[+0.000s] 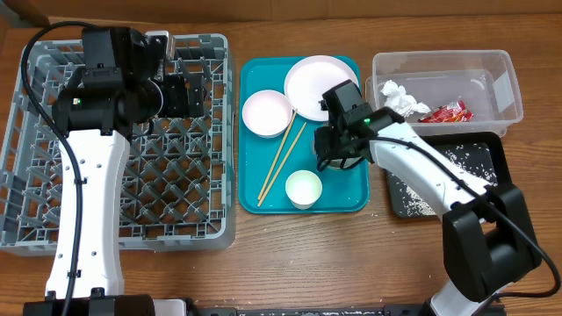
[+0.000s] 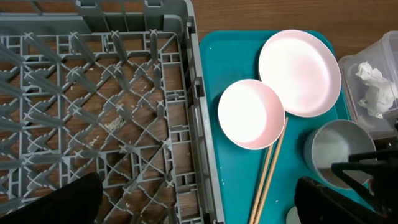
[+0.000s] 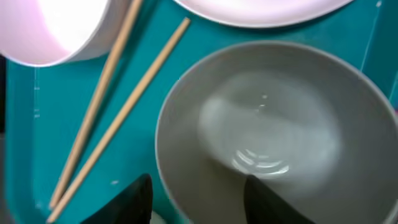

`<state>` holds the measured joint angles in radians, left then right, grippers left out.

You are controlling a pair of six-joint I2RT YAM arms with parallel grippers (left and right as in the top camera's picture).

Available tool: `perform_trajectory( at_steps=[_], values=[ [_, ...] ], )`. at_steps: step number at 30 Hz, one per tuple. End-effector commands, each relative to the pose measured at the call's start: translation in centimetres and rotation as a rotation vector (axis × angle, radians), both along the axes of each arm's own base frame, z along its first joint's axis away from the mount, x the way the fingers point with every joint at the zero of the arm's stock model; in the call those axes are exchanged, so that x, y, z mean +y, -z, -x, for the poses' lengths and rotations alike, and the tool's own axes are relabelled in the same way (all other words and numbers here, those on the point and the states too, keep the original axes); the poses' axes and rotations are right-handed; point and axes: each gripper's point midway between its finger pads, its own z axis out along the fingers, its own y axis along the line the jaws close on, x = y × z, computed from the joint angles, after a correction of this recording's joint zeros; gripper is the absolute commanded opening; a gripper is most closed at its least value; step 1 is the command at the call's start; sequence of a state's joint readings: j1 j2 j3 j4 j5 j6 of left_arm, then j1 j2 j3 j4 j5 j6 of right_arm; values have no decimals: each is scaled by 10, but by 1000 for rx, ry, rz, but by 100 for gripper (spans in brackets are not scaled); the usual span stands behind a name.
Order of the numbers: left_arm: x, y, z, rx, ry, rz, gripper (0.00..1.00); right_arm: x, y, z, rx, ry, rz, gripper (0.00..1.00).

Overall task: Sort waste into correct bins and load items into the dishwasher
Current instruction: 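Return the emptied grey bowl to the teal tray with right gripper, then grasp the small white cup with the right gripper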

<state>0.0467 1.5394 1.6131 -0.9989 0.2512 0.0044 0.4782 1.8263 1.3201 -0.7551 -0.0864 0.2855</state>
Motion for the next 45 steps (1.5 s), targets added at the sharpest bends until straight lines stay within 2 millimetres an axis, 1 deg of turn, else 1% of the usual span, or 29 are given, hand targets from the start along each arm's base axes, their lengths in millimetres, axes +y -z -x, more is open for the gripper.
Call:
perform_trajectory(
  at_steps=[1, 4, 6, 8, 10, 12, 14, 17, 18, 19, 21, 22, 24, 25, 29, 32, 34, 36, 38, 40, 43, 45],
  values=[
    [0, -9, -4, -26, 14, -4, 100, 19, -58, -23, -75, -18, -75, 51],
    [0, -9, -4, -26, 14, -4, 100, 27, -102, -28, -100, -31, -117, 54],
    [0, -9, -4, -26, 14, -4, 100, 36, -126, -33, -129, -41, -167, 54],
    [0, -9, -4, -26, 14, -4, 100, 42, -137, -40, -163, -21, -200, 54],
    [0, -9, -4, -26, 14, -4, 100, 50, -139, -47, -176, 16, -236, 54],
    [0, -9, -4, -26, 14, -4, 100, 62, -135, -53, -169, 59, -275, 54],
    [0, -9, -4, -26, 14, -4, 100, 77, -123, -59, -151, 101, -301, 54],
    [0, -9, -4, -26, 14, -4, 100, 98, -96, -63, -116, 149, -306, 54],
    [0, -9, -4, -26, 14, -4, 100, 104, -84, -64, -102, 169, -297, 54],
    [0, -9, -4, -26, 14, -4, 100, 111, -62, -63, -72, 208, -274, 54],
    [0, -9, -4, -26, 14, -4, 100, 115, -43, -61, -39, 240, -251, 54],
    [0, -9, -4, -26, 14, -4, 100, 117, -36, -59, -28, 242, -245, 53],
    [0, -9, -4, -26, 14, -4, 100, 118, -29, -58, -18, 243, -233, 52],
    [0, -9, -4, -26, 14, -4, 100, 118, -28, -58, -18, 246, -230, 51],
    [0, -9, -4, -26, 14, -4, 100, 114, -30, -59, -21, 257, -219, 50],
    [0, -9, -4, -26, 14, -4, 100, 95, -35, -58, 20, 290, -179, 50],
    [0, -9, -4, -29, 13, -3, 100, 83, -44, -57, 33, 292, -154, 50],
    [0, -14, -10, -61, 15, -2, 100, 71, -56, -55, 38, 293, -130, 50],
    [0, -18, -15, -85, 10, 0, 100, 59, -73, -54, 34, 302, -112, 50],
    [-1, -17, -13, -71, -3, 20, 100, 44, -95, -52, 12, 310, -97, 50],
    [-9, -14, -6, -21, -32, 104, 100, 18, -132, -50, -31, 347, -100, 50],
    [-16, -12, -1, 2, -10, 138, 100, -2, -155, -48, -64, 369, -116, 52]
  ],
)
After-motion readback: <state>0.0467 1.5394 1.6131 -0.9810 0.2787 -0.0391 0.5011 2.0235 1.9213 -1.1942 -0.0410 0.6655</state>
